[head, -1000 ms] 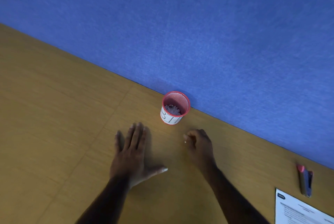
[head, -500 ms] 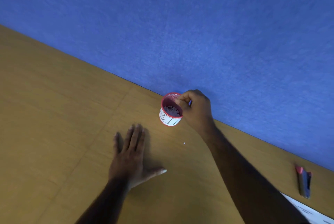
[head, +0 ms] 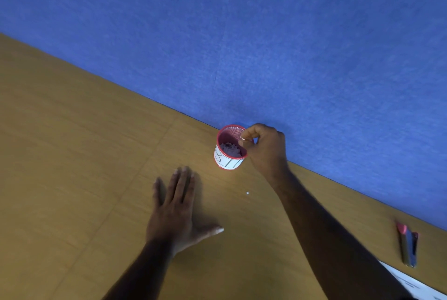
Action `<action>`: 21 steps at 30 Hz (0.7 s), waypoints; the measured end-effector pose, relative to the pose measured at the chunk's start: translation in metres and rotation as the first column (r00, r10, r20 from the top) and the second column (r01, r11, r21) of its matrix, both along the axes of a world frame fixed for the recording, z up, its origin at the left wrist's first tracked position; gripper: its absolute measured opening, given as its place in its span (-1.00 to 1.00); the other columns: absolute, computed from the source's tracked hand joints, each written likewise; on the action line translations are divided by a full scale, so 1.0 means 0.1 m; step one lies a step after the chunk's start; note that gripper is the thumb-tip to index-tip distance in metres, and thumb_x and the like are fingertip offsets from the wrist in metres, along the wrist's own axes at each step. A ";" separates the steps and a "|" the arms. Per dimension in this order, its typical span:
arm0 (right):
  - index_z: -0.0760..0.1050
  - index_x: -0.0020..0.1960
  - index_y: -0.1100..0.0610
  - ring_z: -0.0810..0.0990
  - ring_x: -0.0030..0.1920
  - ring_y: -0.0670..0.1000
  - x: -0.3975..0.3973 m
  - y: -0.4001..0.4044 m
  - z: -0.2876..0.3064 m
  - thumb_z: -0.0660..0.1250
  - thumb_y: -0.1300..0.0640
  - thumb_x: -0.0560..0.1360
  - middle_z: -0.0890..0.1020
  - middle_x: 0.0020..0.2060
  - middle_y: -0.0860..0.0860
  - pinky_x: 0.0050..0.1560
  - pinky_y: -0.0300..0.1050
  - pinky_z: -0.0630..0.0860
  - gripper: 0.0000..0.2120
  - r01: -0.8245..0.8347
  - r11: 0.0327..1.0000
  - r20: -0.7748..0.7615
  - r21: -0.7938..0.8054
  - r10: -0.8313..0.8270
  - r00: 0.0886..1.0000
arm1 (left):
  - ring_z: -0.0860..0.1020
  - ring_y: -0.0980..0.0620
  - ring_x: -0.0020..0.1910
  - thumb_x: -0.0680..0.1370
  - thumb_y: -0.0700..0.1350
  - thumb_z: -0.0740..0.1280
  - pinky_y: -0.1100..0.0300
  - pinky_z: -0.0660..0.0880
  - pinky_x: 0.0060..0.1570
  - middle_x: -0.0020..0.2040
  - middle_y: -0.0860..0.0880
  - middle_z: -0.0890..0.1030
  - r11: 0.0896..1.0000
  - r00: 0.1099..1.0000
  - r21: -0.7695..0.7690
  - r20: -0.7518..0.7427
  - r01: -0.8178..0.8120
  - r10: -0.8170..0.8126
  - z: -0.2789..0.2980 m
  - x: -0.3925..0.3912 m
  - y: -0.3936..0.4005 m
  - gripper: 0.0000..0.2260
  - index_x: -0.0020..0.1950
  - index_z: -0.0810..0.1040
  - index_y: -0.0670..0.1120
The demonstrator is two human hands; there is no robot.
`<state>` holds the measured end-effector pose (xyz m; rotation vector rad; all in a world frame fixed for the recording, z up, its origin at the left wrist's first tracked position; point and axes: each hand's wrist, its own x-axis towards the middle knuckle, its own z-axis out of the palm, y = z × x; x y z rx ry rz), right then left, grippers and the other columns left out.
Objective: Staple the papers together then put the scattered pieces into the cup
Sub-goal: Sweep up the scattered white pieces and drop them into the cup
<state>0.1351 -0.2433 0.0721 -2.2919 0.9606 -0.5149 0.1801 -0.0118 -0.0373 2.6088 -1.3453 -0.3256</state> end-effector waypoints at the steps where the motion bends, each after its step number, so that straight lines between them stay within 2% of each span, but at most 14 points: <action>1: 0.66 -0.18 0.10 0.66 -0.18 -0.05 0.00 0.00 -0.01 0.54 0.20 0.38 0.73 -0.22 -0.01 -0.17 -0.23 0.56 -0.93 -0.004 1.000 -0.009 -0.026 0.004 1.000 | 0.02 -0.13 0.63 0.24 0.70 0.07 -0.37 -0.02 0.51 0.65 -0.16 0.07 1.000 1.000 -0.003 -0.001 0.000 0.000 0.00 0.00 0.00 0.23 0.61 0.11 -0.19; 4: 0.63 -0.20 0.06 0.64 -0.18 -0.03 0.02 0.01 -0.02 0.56 0.07 0.37 0.70 -0.24 -0.01 -0.17 -0.11 0.61 -0.87 -0.009 0.996 -0.058 -0.091 0.004 0.998 | 0.02 -0.13 0.63 0.24 0.70 0.08 -0.36 -0.03 0.52 0.65 -0.16 0.07 1.000 1.000 -0.007 -0.005 0.000 0.000 0.00 0.00 0.00 0.23 0.61 0.12 -0.19; 8: 0.59 -0.16 0.09 0.58 -0.14 0.01 0.01 0.04 0.03 0.59 -0.02 0.32 0.68 -0.22 0.00 -0.23 -0.16 0.49 -0.74 -0.023 0.985 -0.075 -0.171 0.010 0.997 | 0.00 -0.12 0.63 0.24 0.70 0.06 -0.36 -0.04 0.52 0.65 -0.15 0.05 1.000 1.000 0.003 -0.009 -0.003 0.003 -0.01 0.00 0.01 0.24 0.62 0.10 -0.18; 13: 0.54 -0.23 0.16 0.56 -0.22 0.07 0.01 0.03 0.04 0.60 -0.09 0.29 0.65 -0.31 0.04 -0.29 -0.08 0.53 -0.63 -0.071 0.950 -0.092 -0.305 0.044 0.995 | 0.00 -0.13 0.63 0.24 0.70 0.08 -0.36 -0.05 0.52 0.65 -0.15 0.05 1.000 1.000 -0.003 -0.007 -0.003 0.003 0.00 -0.01 0.00 0.24 0.62 0.09 -0.18; 15: 0.53 -0.27 0.17 0.56 -0.26 0.09 0.02 0.01 0.01 0.58 -0.03 0.33 0.64 -0.36 0.05 -0.33 -0.15 0.43 -0.68 -0.075 0.930 -0.087 -0.359 0.047 0.995 | 0.01 -0.13 0.63 0.24 0.70 0.08 -0.36 -0.02 0.52 0.65 -0.16 0.05 1.000 1.000 -0.009 -0.010 0.000 0.000 0.00 0.00 0.01 0.24 0.62 0.10 -0.19; 17: 0.56 -0.23 0.18 0.58 -0.22 0.10 0.03 0.00 0.00 0.54 0.08 0.39 0.67 -0.31 0.06 -0.28 -0.18 0.37 -0.79 -0.092 0.928 -0.089 -0.361 0.064 0.994 | 0.01 -0.13 0.63 0.24 0.70 0.07 -0.37 0.00 0.51 0.65 -0.16 0.06 1.000 1.000 -0.012 -0.006 0.004 -0.004 0.00 0.00 0.01 0.23 0.61 0.09 -0.19; 21: 0.60 -0.12 0.17 0.60 -0.08 0.08 0.02 -0.01 -0.02 0.50 0.19 0.42 0.70 -0.16 0.06 -0.19 -0.18 0.41 -0.90 -0.111 0.951 -0.090 -0.288 0.089 0.992 | 0.03 -0.13 0.63 0.24 0.70 0.06 -0.37 -0.01 0.51 0.65 -0.15 0.08 1.000 1.000 -0.013 -0.010 0.001 -0.002 0.00 0.00 0.01 0.24 0.61 0.10 -0.19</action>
